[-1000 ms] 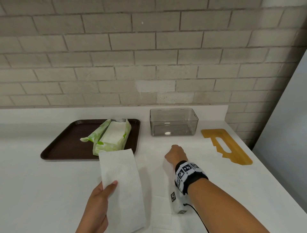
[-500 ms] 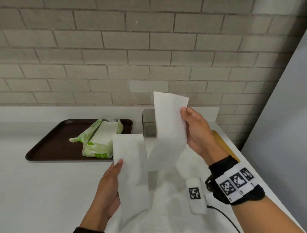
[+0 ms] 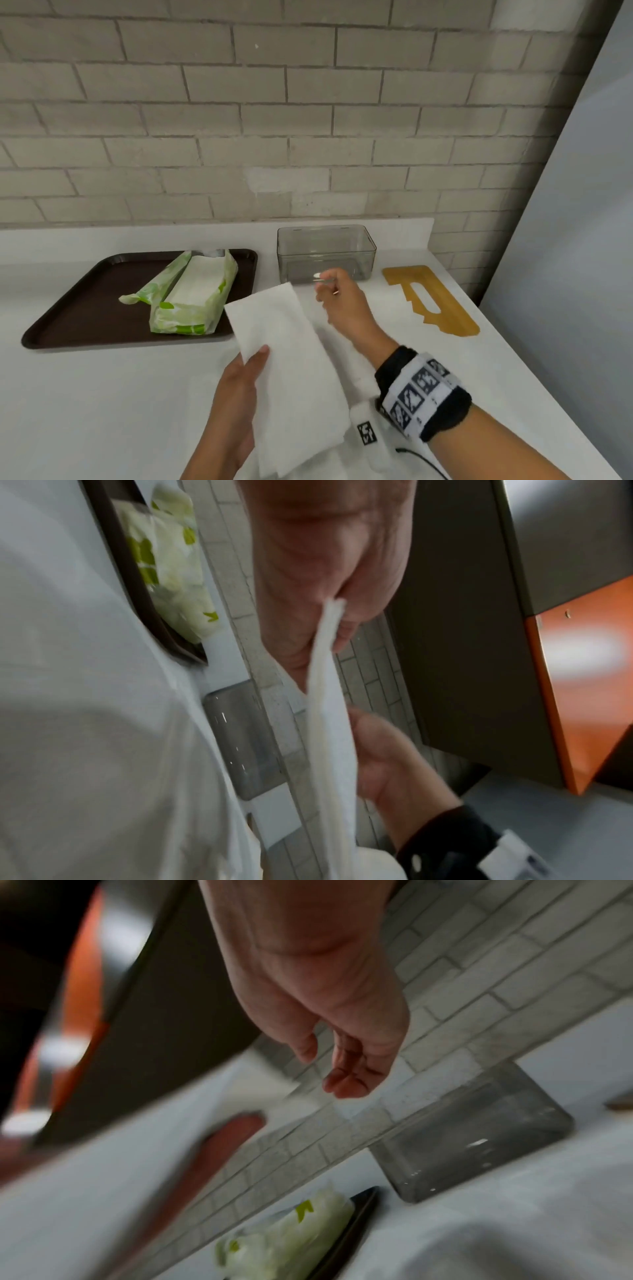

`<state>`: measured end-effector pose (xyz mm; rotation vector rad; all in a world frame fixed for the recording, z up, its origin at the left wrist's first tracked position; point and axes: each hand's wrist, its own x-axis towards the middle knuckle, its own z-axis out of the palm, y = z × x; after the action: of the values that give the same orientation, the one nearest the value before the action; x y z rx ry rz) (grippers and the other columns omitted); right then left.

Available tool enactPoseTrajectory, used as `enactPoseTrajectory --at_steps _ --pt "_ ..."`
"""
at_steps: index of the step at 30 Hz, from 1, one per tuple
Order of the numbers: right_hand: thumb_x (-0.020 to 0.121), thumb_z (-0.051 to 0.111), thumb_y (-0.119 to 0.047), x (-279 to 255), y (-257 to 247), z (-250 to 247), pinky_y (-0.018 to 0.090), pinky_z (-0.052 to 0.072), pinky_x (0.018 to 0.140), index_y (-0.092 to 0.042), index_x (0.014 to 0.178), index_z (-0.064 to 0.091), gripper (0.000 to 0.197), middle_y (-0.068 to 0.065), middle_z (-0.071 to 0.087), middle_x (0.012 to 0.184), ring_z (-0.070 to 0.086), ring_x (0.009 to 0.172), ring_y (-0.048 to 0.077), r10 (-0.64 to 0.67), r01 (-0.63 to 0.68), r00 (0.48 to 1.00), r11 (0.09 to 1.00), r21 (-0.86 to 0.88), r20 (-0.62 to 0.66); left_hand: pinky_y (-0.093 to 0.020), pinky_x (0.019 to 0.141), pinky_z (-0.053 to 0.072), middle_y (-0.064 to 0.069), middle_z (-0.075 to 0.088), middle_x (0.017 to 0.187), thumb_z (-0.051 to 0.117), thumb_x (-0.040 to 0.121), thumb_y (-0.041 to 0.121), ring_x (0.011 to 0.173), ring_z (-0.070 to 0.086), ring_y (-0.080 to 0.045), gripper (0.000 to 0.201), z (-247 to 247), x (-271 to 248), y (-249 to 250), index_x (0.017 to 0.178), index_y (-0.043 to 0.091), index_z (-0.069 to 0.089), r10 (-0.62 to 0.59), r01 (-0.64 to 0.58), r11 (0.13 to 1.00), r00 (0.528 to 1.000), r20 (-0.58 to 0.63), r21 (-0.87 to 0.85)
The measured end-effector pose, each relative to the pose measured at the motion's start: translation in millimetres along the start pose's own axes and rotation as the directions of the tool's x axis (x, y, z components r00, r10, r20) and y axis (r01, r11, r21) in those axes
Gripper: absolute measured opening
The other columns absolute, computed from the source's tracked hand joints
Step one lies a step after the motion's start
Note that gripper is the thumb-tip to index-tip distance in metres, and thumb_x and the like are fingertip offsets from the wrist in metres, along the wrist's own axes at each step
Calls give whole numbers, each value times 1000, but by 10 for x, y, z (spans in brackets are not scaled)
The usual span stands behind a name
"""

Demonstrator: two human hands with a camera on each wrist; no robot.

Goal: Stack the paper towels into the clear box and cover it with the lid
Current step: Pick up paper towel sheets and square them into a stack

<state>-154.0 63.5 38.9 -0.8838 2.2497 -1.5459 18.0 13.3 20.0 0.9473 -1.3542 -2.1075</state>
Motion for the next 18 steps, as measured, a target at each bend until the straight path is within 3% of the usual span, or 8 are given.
enactPoseTrajectory --at_steps 2,5,7,10,13,15,16,18 --pt "93 45 -6 235 169 -54 27 46 76 -14 108 55 19 4 56 101 52 90 18 148 -148 989 989 -14 20 -43 76 52 -15 74 92 50 95 16 89 68 -35 19 -127 -42 1 104 8 65 5 -6 1000 1000 -24 -14" --pt "90 45 1 437 418 22 32 50 86 -3 96 61 17 16 61 115 59 101 28 273 -227 958 908 -353 85 -40 72 50 -18 72 93 51 94 13 87 66 -35 17 -325 -87 -17 102 6 64 22 -25 999 996 -81 -31" --pt "92 50 -10 431 507 153 32 48 82 0 83 57 15 16 63 109 59 105 31 321 -217 941 818 -532 111 -43 77 50 -21 70 98 54 92 13 90 65 -37 21 -446 -99 -47 107 3 64 23 -27 999 991 -133 -28" --pt "87 60 -38 414 614 334 31 42 78 -10 71 44 36 9 55 91 56 106 31 394 -231 906 767 -599 156 -49 88 49 -22 70 101 56 91 14 94 65 -39 24 -569 -133 -71 109 1 65 25 -29 999 980 -196 -15" --pt "83 65 -30 434 601 421 35 45 92 -9 95 54 27 10 59 110 53 112 30 371 -187 913 751 -633 170 -50 90 48 -20 71 99 56 91 14 94 65 -39 21 -644 -152 -88 106 3 66 32 -34 999 976 -215 -5" --pt "83 65 -21 472 541 389 29 45 85 -5 105 58 28 10 61 108 57 106 27 294 -126 935 798 -590 198 -45 81 50 -19 71 96 55 91 11 91 66 -38 18 -659 -153 -91 103 4 67 47 -52 999 978 -201 -17" --pt "84 65 -19 492 505 346 25 42 78 -5 105 60 26 9 60 103 56 100 25 243 -93 948 829 -551 205 -43 78 50 -19 71 96 54 91 10 91 65 -37 17 -658 -147 -92 102 5 66 51 -57 998 981 -187 -25" --pt "86 64 -18 524 415 206 25 41 76 -10 104 62 20 5 61 100 56 96 23 141 -49 974 896 -441 179 -42 75 50 -19 71 97 52 92 9 91 65 -38 18 -629 -122 -103 104 7 65 56 -63 997 985 -163 -34"
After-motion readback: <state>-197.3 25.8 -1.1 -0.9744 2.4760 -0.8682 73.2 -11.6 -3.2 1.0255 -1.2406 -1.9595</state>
